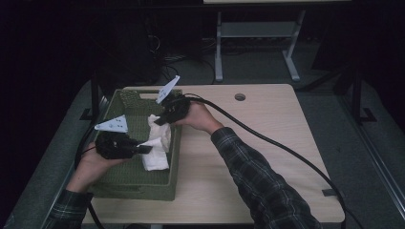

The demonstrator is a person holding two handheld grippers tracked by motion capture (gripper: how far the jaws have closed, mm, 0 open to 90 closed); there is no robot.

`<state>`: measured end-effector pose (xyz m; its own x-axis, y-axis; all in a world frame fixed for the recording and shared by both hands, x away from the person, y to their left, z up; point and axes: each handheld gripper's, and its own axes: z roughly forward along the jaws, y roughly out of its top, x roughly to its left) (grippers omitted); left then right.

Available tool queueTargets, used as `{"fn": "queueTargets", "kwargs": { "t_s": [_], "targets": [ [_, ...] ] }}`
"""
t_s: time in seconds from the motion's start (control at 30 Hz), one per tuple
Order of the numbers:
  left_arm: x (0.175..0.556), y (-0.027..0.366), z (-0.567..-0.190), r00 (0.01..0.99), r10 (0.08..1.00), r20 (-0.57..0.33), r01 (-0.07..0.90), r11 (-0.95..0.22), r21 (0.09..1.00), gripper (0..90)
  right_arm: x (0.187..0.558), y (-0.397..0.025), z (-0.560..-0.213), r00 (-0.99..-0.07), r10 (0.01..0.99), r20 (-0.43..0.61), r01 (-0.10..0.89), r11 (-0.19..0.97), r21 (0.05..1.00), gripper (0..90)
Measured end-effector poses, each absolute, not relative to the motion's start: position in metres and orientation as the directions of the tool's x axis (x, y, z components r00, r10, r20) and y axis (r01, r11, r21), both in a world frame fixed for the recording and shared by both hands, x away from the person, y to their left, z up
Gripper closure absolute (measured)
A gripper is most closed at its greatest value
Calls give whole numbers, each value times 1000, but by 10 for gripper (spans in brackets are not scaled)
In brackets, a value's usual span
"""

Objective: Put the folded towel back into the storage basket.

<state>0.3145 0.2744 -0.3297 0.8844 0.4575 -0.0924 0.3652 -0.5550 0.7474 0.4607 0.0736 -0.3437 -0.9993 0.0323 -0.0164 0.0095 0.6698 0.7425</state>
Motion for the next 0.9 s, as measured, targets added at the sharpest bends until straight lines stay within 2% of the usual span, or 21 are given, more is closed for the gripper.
{"fn": "queueTargets", "kwargs": {
  "t_s": [0.37, 0.57, 0.67, 0.9],
  "targets": [
    [311, 276, -348, 896, 429, -118, 376, -589, 715, 760, 456, 80, -354, -1000, 14, -12, 0, 678, 735, 807],
    [315, 272, -351, 882, 455, -123, 392, -565, 726, 492, 457, 80, -355, -1000, 17, -20, -3, 679, 734, 807],
    [318, 271, -351, 879, 464, -113, 386, -553, 738, 425, 458, 82, -355, -1000, 20, -24, -4, 678, 735, 807],
    [322, 267, -350, 873, 476, -103, 374, -520, 768, 374, 473, 80, -353, -998, 46, -34, 5, 669, 743, 807]
  ]
}}
